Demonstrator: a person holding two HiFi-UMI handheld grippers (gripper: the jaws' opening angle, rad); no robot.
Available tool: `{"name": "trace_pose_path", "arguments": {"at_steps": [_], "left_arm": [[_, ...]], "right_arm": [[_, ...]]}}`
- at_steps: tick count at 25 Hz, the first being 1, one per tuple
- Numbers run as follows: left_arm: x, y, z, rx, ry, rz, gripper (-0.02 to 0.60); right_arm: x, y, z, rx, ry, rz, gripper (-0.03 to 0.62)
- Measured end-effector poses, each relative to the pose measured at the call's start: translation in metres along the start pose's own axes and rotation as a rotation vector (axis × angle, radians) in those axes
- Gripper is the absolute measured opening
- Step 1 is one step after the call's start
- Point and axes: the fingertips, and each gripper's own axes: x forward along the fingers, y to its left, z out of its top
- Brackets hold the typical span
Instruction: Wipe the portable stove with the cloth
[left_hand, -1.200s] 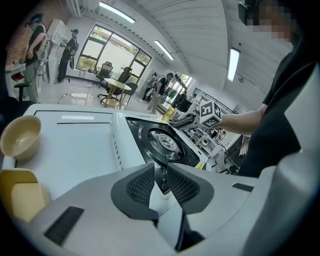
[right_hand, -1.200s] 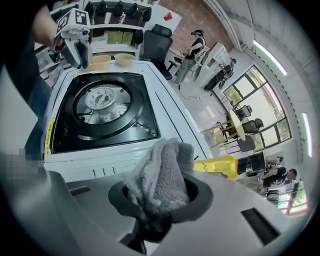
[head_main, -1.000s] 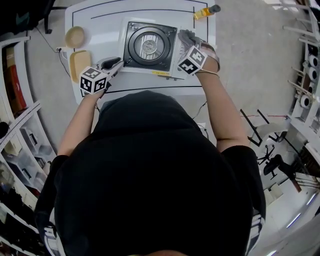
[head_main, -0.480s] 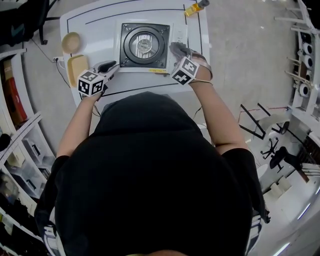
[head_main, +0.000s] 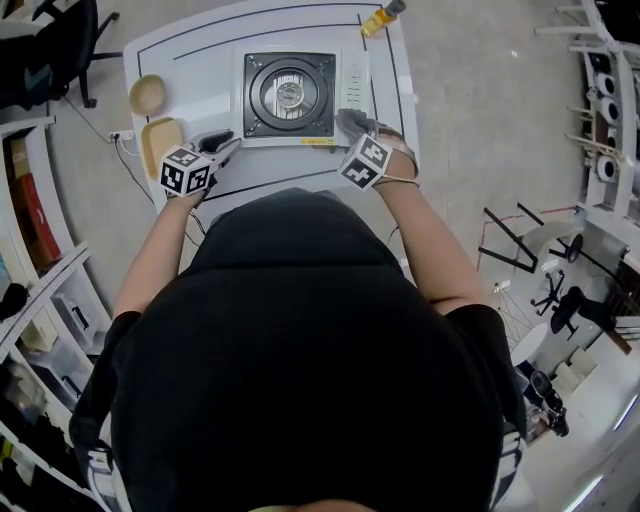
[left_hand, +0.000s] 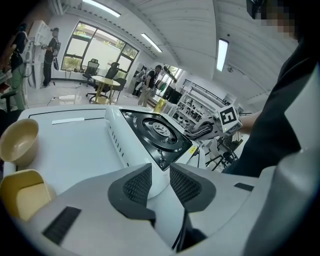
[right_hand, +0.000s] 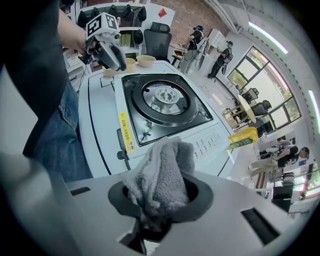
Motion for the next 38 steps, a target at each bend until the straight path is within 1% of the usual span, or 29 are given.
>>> {"name": "trace_pose_path", "arguments": {"at_steps": [4, 8, 10, 13, 15, 17, 22, 26, 28, 31, 35, 38], "left_arm": [[-0.005, -0.003, -0.004, 0.022, 0.016, -0.015, 0.123], [-0.010, -0.007, -0.004, 0.046, 0.024, -0.032, 0.126], [-0.014, -0.008, -0.005, 0.055, 0.029, -0.037, 0.127], [-0.013, -0.011, -0.006, 0.064, 0.031, -0.050, 0.129], [-0.015, -0.011, -0.006, 0.070, 0.031, -0.060, 0.129], [-0.018, -0.009, -0.008, 0.077, 0.038, -0.062, 0.129], [-0.016, -0.014, -0.013, 0.089, 0.060, -0.059, 0.132], [-0.013, -0.013, -0.017, 0.091, 0.079, -0.046, 0.137], [-0.012, -0.012, -0.020, 0.088, 0.089, -0.042, 0.140], [-0.008, -0.011, -0.025, 0.082, 0.101, -0.046, 0.141], [-0.005, -0.008, -0.026, 0.071, 0.093, -0.044, 0.143], [-0.006, -0.007, -0.026, 0.075, 0.090, -0.040, 0.140]], "right_arm": [[-0.006, 0.019, -0.003, 0.028, 0.003, 0.010, 0.112], [-0.011, 0.029, -0.005, 0.080, 0.005, 0.032, 0.112], [-0.012, 0.032, -0.007, 0.131, -0.005, 0.060, 0.112], [-0.022, 0.025, -0.008, 0.253, -0.039, 0.088, 0.112], [-0.031, 0.016, 0.000, 0.314, -0.070, 0.080, 0.112], [-0.038, 0.004, 0.015, 0.331, -0.107, 0.050, 0.112], [-0.048, -0.020, 0.048, 0.279, -0.159, -0.029, 0.112], [-0.037, -0.023, 0.067, 0.188, -0.154, -0.076, 0.112], [-0.024, -0.016, 0.072, 0.146, -0.132, -0.073, 0.112], [-0.004, 0.003, 0.074, 0.104, -0.100, -0.037, 0.112], [0.005, 0.026, 0.079, 0.087, -0.094, 0.006, 0.112], [0.002, 0.034, 0.087, 0.085, -0.097, 0.018, 0.112]]}}
